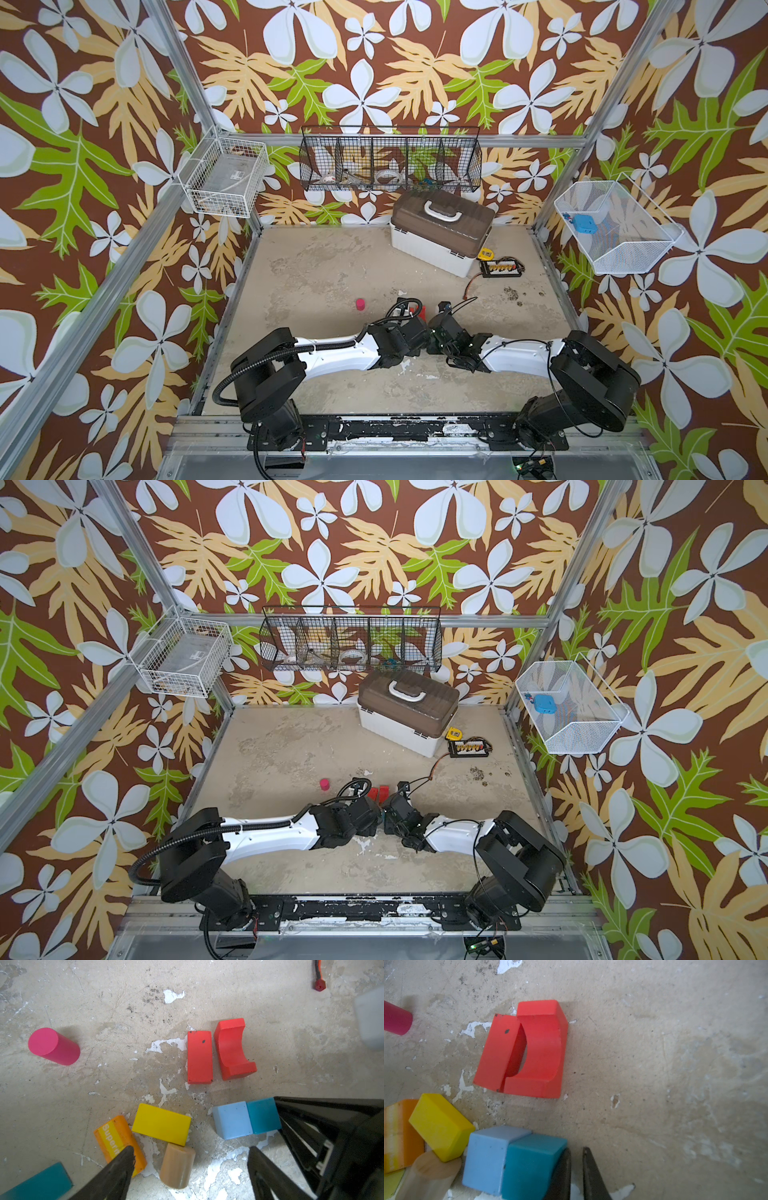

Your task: Build the wood block tower

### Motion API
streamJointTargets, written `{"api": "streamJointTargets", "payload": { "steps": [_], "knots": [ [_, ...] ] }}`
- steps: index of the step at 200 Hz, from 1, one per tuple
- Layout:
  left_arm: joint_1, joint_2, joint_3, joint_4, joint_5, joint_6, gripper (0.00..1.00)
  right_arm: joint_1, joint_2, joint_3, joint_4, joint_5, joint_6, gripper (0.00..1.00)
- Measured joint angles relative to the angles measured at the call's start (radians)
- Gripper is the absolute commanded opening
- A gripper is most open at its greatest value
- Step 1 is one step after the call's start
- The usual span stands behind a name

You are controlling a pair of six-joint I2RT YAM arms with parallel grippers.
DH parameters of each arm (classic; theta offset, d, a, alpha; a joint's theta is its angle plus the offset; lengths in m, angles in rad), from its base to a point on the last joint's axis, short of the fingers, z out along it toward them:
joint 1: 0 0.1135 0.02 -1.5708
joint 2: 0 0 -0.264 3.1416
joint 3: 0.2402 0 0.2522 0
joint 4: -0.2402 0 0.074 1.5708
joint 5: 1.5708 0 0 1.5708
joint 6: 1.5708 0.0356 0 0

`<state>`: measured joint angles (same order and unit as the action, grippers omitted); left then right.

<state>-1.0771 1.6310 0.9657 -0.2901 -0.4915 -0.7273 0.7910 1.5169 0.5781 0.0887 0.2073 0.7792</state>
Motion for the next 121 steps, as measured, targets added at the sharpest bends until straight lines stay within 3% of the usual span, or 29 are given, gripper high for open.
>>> {"api": "streamJointTargets", "payload": {
  "steps": [50,69,98,121],
  "knots": [
    [0.000,-0.035,-0.013,-0.004,-0.019,0.000,0.87,0.000,-0.005,0.000,-0.004,-0.001,0.003,0.13],
    [0.000,-0.082,-0.021,-0.015,-0.054,-0.001,0.98,0.000,-0.042,-0.010,-0.013,0.006,0.006,0.19],
    [0.013,-0.236,-0.051,-0.051,-0.156,-0.018,1.00,0.000,-0.150,-0.015,-0.065,0.035,0.006,0.24],
    [0.100,-0.424,-0.127,-0.060,-0.207,-0.026,1.00,0.000,-0.266,-0.003,-0.135,0.066,0.006,0.33]
  ]
}}
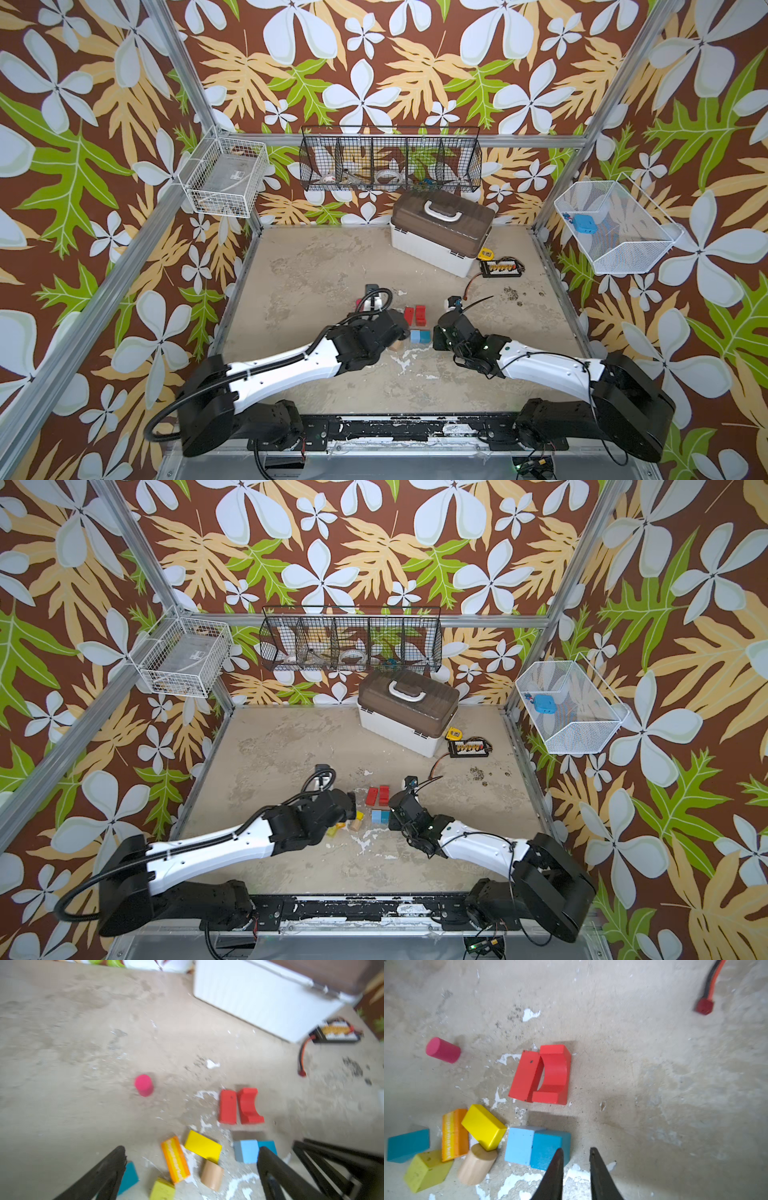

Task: Build the wood block tower
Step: 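Draw the left gripper back toward the robot while the right gripper lifts away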

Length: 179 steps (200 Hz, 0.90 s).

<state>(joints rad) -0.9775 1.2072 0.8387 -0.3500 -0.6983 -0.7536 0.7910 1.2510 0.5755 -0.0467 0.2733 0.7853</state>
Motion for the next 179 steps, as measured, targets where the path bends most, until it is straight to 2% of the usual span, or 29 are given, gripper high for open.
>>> {"api": "streamJointTargets", "payload": {
  "steps": [26,44,63,85,106,137,159,179],
  "knots": [
    [0.125,-0.226,-0.140,0.029,-0.039,0.014,1.00,0.000,-0.179,-0.017,-0.051,0.023,0.000,0.52],
    [0.176,-0.333,-0.262,0.078,-0.087,0.036,1.00,0.000,-0.290,-0.051,-0.076,0.021,0.000,0.62],
    [0.190,-0.386,-0.361,0.122,-0.166,0.062,1.00,0.000,-0.368,-0.080,-0.090,0.016,0.000,0.73],
    [0.204,-0.386,-0.413,0.169,-0.262,0.082,1.00,0.000,-0.412,-0.101,-0.114,0.016,0.000,0.79],
    [0.218,-0.343,-0.423,0.235,-0.300,0.109,1.00,0.000,-0.403,-0.093,-0.137,0.035,0.000,0.80],
    [0.235,-0.275,-0.378,0.203,-0.340,0.070,1.00,0.000,-0.322,-0.060,-0.148,0.060,0.003,0.80],
    [0.235,-0.309,-0.401,0.195,-0.343,0.055,1.00,0.000,-0.235,-0.026,-0.177,0.070,0.003,0.83],
    [0.237,-0.364,-0.433,0.204,-0.336,0.056,1.00,0.000,-0.165,0.007,-0.180,0.062,0.011,0.76]
  ]
}}
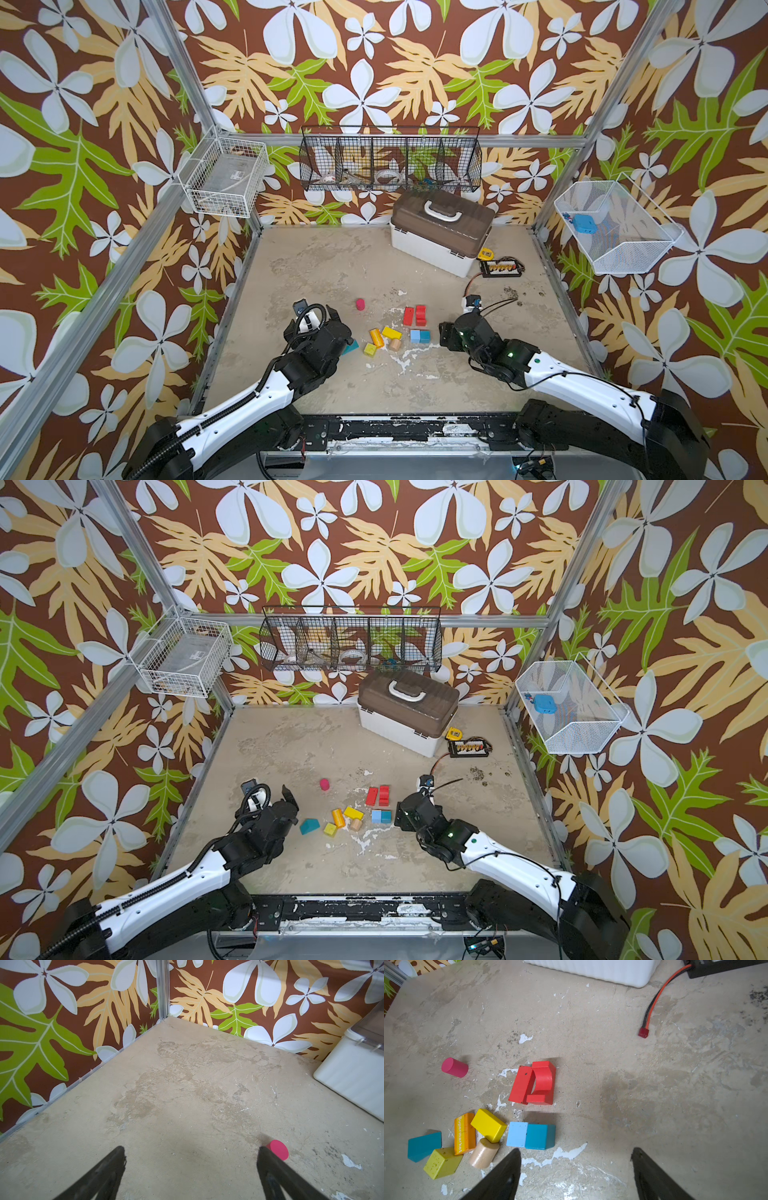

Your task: Build the wood block tower

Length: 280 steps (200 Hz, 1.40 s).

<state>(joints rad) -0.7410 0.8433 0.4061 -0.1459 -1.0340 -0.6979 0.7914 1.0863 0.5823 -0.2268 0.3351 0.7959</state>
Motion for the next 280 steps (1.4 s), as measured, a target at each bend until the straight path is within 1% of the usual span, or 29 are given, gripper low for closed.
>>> {"api": "streamJointTargets", "payload": {
  "steps": [27,59,83,121,137,147,165,181,203,243,280],
  "knots": [
    [0.001,-0.043,-0.019,0.018,0.008,0.001,1.00,0.000,0.066,0.015,0.042,-0.056,-0.013,0.68],
    [0.002,-0.052,-0.024,0.033,0.012,0.014,1.00,0.000,0.158,0.061,0.079,-0.073,-0.018,0.64],
    [0.002,-0.051,-0.025,0.041,0.015,0.022,1.00,0.000,0.255,0.120,0.101,-0.086,-0.027,0.60],
    [0.002,-0.050,-0.025,0.054,0.013,0.029,1.00,0.001,0.435,0.248,0.113,-0.111,-0.050,0.59],
    [0.002,-0.045,-0.024,0.056,0.010,0.038,1.00,0.002,0.478,0.290,0.090,-0.103,-0.058,0.62],
    [0.002,-0.039,-0.022,0.057,0.009,0.038,1.00,0.007,0.489,0.314,0.072,-0.093,-0.071,0.61],
    [0.002,-0.026,-0.016,0.057,0.005,0.038,1.00,0.038,0.493,0.366,0.050,-0.061,-0.102,0.59],
    [0.002,-0.014,-0.010,0.057,0.000,0.038,1.00,0.086,0.497,0.401,0.053,-0.040,-0.142,0.55],
    [0.002,-0.010,-0.008,0.056,0.000,0.037,1.00,0.144,0.550,0.444,0.059,-0.052,-0.194,0.48],
    [0.002,-0.031,-0.014,0.057,0.006,0.037,1.00,0.153,0.690,0.515,0.038,-0.122,-0.240,0.52],
    [0.003,-0.083,-0.035,0.055,0.015,0.035,1.00,0.156,0.780,0.560,0.005,-0.126,-0.276,0.55]
  ]
}}
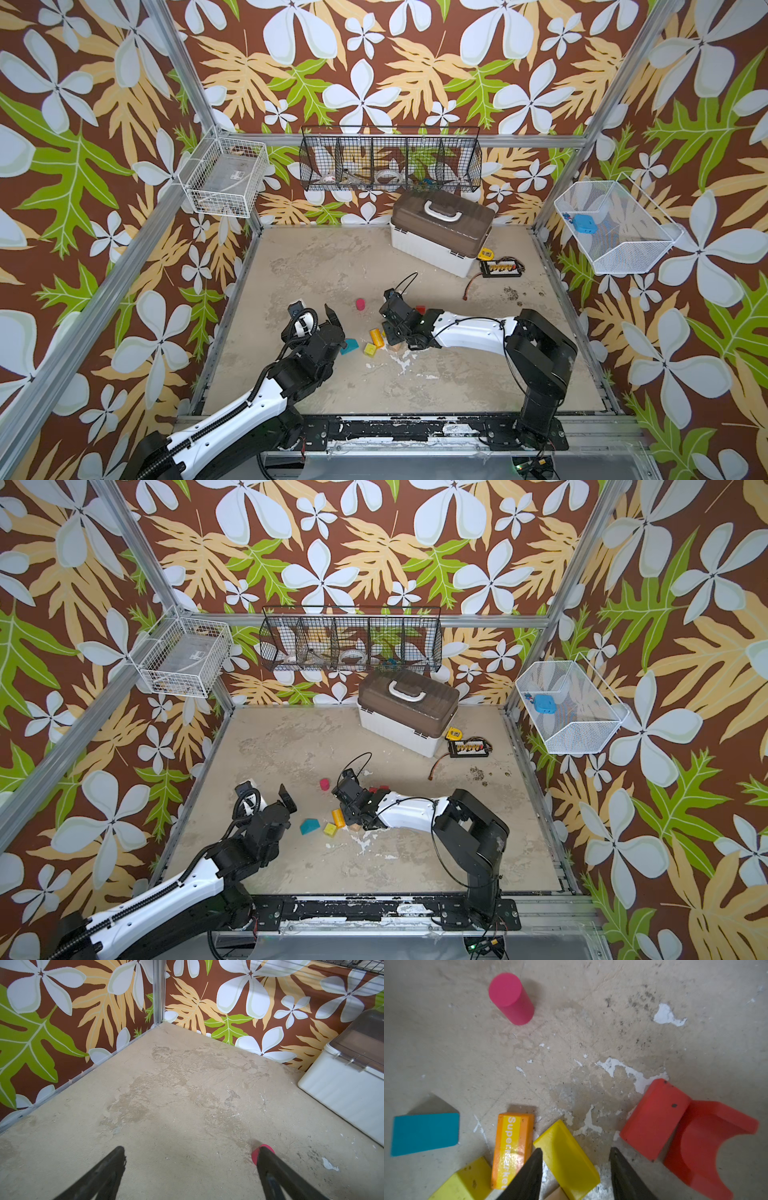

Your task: Build the wood block tower

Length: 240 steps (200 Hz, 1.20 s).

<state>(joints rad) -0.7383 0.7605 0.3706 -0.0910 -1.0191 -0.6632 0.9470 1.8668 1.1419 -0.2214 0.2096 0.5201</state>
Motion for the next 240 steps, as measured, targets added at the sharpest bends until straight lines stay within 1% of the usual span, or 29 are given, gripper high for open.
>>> {"api": "streamJointTargets", "payload": {
  "steps": [33,60,96,117,152,177,205,230,240],
  "knots": [
    [0.000,-0.071,-0.027,-0.003,0.000,-0.005,1.00,0.000,0.066,0.058,-0.006,0.002,-0.009,0.54],
    [0.000,-0.107,-0.040,-0.002,0.000,-0.005,1.00,0.000,0.098,0.071,-0.026,0.003,-0.017,0.54],
    [0.000,-0.081,-0.039,0.008,0.000,0.002,1.00,-0.004,0.106,0.076,-0.021,-0.002,-0.024,0.53],
    [0.000,-0.045,-0.028,0.013,0.000,0.003,1.00,-0.009,0.106,0.076,-0.019,-0.007,-0.027,0.57],
    [0.000,-0.021,-0.017,0.018,-0.001,0.003,1.00,-0.020,0.096,0.095,-0.060,-0.020,-0.027,0.57],
    [0.000,-0.029,-0.017,0.016,-0.001,0.003,1.00,-0.014,0.054,0.091,-0.078,-0.014,-0.020,0.55],
    [0.000,-0.055,-0.023,0.020,0.000,0.003,1.00,-0.001,-0.021,0.028,-0.090,0.007,0.019,0.51],
    [0.000,-0.065,-0.026,0.019,0.000,0.003,1.00,0.006,-0.130,-0.057,-0.096,0.043,0.057,0.49],
    [0.000,-0.066,-0.027,0.019,0.000,0.006,1.00,0.005,-0.190,-0.104,-0.097,0.067,0.080,0.46]
  ]
}}
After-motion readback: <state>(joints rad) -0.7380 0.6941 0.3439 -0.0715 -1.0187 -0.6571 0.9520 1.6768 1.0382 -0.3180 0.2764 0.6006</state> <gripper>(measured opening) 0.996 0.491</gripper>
